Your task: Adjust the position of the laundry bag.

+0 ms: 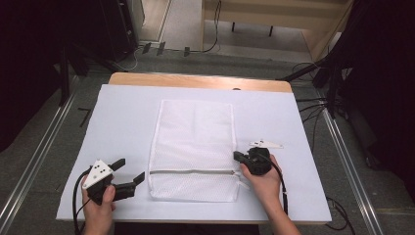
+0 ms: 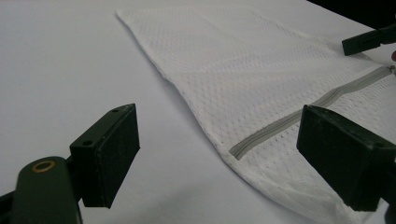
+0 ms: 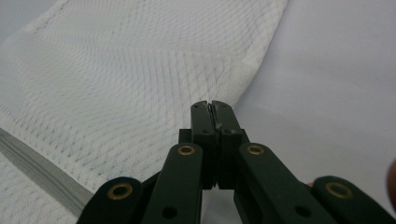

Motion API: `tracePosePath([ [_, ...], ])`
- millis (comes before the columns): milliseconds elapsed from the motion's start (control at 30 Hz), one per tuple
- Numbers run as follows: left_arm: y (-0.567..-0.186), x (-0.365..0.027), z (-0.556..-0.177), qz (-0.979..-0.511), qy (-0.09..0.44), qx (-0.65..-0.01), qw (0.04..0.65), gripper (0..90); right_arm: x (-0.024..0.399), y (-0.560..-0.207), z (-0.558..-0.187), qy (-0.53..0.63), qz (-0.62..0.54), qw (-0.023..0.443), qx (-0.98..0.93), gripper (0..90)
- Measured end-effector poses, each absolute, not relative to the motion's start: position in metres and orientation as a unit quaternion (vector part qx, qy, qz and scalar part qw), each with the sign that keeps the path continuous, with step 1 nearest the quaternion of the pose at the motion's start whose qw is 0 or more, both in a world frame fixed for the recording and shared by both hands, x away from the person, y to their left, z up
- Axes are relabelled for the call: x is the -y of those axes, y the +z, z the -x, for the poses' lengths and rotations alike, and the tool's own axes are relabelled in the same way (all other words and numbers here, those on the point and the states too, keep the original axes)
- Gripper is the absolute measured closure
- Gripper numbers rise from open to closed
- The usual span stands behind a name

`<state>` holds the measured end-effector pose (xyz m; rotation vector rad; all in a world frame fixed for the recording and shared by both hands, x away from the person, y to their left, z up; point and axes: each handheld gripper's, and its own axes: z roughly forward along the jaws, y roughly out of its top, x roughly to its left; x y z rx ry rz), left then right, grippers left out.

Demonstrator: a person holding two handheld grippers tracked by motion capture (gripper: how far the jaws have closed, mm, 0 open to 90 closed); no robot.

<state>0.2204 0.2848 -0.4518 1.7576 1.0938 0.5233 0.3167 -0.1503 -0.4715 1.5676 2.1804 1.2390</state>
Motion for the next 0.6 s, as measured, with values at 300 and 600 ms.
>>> tracePosePath([
  [300, -0.45, -0.269, -0.229, -0.732, 0.204, -0.431, 0.487, 13.0, 0.174, -0.471, -0.305, 0.413, -0.535, 0.107, -0.729, 90.0],
  [600, -0.451, -0.267, -0.229, -0.734, 0.202, -0.429, 0.487, 13.0, 0.184, -0.47, -0.305, 0.447, -0.53, 0.089, -0.715, 71.0],
])
